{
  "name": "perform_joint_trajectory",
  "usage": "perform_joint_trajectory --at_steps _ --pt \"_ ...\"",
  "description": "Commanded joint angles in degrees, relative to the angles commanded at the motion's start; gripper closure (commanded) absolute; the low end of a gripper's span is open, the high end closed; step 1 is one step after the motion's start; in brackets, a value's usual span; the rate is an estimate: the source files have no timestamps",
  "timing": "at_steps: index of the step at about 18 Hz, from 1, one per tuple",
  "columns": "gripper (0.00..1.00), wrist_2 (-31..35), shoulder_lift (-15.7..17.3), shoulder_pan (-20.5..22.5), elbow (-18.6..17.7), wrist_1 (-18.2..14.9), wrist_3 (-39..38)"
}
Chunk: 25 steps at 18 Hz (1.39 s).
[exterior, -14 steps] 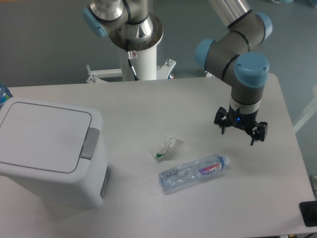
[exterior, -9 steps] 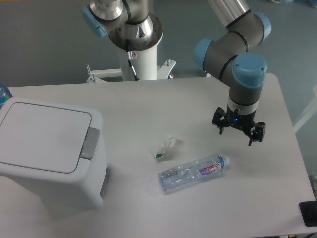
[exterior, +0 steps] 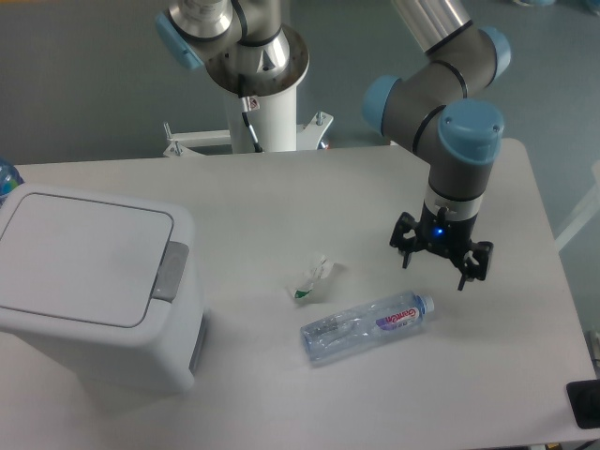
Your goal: Open the trash can
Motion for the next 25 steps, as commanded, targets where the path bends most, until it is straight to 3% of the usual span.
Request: perform_joint_trajectory --at_steps 4,7,12,15,20,23,25 --pt "0.0 -1.6 1.06 -2.63 3.6 -0.09 -13.01" --pt "0.0 -2.39 1.14 -6.05 5.36 -0.09 -18.2" --pt "0.0 -2.65 4.3 -12.56 8.35 -0.18 -29.36" --pt "0.0 -7.12 6.24 -14.41 9.58 -0.18 -35.34" --pt "0.0 -14.59 11.59 -16.25 8.27 -0.26 -40.19" --pt "0.0 -15.48 14.67 -17.31 4.85 -0.09 -39.5" --pt "0.0 -15.48 14.94 -17.49 3.96 -0.09 -40.02"
